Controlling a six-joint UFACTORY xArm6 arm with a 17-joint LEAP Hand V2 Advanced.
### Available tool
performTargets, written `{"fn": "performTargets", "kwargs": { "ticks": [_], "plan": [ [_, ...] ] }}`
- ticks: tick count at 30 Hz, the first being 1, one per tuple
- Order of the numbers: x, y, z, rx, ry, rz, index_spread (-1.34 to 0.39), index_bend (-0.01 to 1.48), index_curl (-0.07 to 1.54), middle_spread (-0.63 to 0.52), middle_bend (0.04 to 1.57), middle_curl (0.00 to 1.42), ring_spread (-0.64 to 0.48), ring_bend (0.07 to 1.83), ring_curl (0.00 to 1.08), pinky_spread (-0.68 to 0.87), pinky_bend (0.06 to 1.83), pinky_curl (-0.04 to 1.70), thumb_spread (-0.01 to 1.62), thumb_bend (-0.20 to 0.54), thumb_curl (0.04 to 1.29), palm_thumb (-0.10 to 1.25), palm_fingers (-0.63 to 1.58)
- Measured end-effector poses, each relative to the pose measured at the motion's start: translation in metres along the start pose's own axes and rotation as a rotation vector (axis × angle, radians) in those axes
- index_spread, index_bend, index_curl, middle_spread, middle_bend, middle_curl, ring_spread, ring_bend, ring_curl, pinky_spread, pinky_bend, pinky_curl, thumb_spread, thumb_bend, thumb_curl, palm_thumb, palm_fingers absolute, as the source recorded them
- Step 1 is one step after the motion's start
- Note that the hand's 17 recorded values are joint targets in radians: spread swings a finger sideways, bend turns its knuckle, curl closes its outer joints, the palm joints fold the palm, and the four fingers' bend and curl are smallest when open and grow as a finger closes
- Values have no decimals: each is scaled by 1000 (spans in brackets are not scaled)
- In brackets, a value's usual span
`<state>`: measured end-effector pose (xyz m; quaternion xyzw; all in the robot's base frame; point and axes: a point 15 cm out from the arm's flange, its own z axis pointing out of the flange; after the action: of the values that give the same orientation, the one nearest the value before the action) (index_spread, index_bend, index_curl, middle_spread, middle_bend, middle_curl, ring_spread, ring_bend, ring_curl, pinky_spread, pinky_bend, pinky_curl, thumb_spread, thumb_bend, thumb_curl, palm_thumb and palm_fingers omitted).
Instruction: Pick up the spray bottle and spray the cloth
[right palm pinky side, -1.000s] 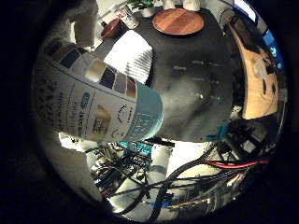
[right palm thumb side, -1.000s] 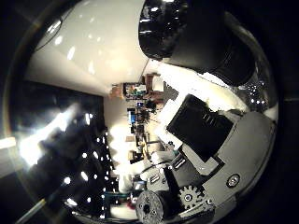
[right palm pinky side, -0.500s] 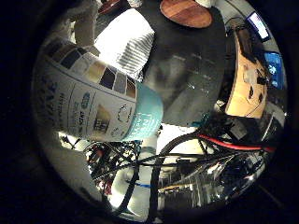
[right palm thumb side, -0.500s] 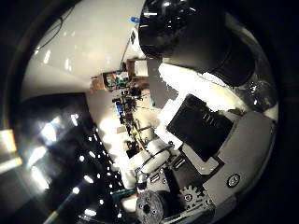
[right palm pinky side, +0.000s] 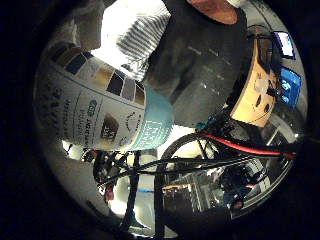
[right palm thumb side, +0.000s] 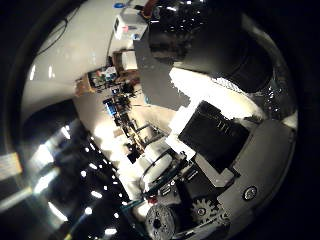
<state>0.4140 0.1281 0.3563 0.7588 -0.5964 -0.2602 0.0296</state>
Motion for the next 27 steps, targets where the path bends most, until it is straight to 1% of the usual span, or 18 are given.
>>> {"fn": "performTargets", "kwargs": {
  "ticks": [3, 7, 10, 16, 27],
  "plan": [
    [-3, -8, 11, -21, 3, 4, -206, 1169, 672, -105, 1343, 585, -166, 1452, 569, -260, 1059, 1108, 1058, -13, 715, 964, 1214],
    [-4, -24, 15, 8, 19, -3, -206, 1170, 671, -105, 1343, 585, -166, 1452, 568, -261, 1059, 1109, 1063, -13, 711, 969, 1214],
    [-3, -28, 20, 4, 28, -3, -206, 1171, 671, -105, 1343, 586, -166, 1453, 568, -262, 1058, 1110, 1068, -15, 706, 969, 1214],
    [-4, -27, 17, 9, 25, -8, -204, 1174, 668, -105, 1341, 586, -166, 1452, 567, -263, 1057, 1110, 1070, -13, 694, 973, 1216],
    [-1, -10, -1, 33, 10, 1, -202, 1175, 664, -105, 1341, 586, -166, 1452, 567, -264, 1056, 1112, 1076, -13, 678, 982, 1215]
  ]
}}
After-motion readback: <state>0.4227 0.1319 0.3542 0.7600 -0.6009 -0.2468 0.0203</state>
